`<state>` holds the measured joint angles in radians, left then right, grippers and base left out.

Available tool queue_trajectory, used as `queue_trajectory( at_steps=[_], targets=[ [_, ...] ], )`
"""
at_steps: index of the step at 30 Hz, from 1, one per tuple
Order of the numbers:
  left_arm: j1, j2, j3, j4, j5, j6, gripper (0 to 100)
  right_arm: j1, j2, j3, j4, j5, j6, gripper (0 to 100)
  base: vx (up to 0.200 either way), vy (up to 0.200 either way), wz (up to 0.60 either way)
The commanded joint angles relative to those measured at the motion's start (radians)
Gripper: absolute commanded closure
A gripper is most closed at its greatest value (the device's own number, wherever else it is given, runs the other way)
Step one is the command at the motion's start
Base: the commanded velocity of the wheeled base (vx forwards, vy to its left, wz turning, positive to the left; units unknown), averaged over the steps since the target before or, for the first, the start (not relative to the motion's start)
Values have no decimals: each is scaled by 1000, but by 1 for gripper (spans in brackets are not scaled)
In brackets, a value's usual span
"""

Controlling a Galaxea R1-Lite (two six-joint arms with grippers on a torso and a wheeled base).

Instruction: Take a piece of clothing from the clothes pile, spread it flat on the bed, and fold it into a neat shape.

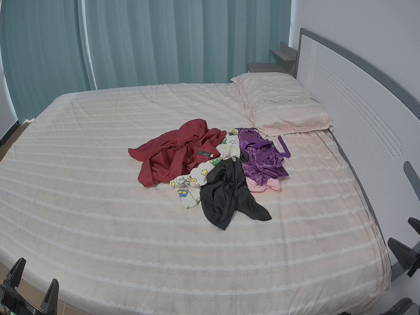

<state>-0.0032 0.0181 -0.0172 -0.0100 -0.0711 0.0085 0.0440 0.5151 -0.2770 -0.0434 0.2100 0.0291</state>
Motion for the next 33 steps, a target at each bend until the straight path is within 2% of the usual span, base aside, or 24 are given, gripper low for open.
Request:
queue_trajectory(
  at_steps=[1, 7, 12, 18, 20, 25, 33],
  targets=[
    [0, -18, 17, -1, -1, 1, 0, 77, 585, -157, -174, 40, 100, 0, 0, 0, 0],
    [0, -18, 17, -1, -1, 1, 0, 109, 892, -145, -386, 19, 130, 0, 0, 0, 0],
    [0, -18, 17, -1, -1, 1, 0, 111, 1062, -165, -509, -43, 137, 0, 0, 0, 0],
    [0, -18, 17, -1, -1, 1, 0, 112, 1218, -194, -624, -47, 140, 0, 0, 0, 0],
    [0, -18, 17, -1, -1, 1, 0, 114, 1272, -218, -627, -49, 169, 0, 0, 0, 0],
    [0, -18, 17, -1, -1, 1, 0, 163, 1361, -304, -628, -75, 356, 0, 0, 0, 0],
    [0, -18, 17, -1, -1, -1, 0, 185, 1554, -392, -699, -107, 394, 0, 0, 0, 0]
  ],
)
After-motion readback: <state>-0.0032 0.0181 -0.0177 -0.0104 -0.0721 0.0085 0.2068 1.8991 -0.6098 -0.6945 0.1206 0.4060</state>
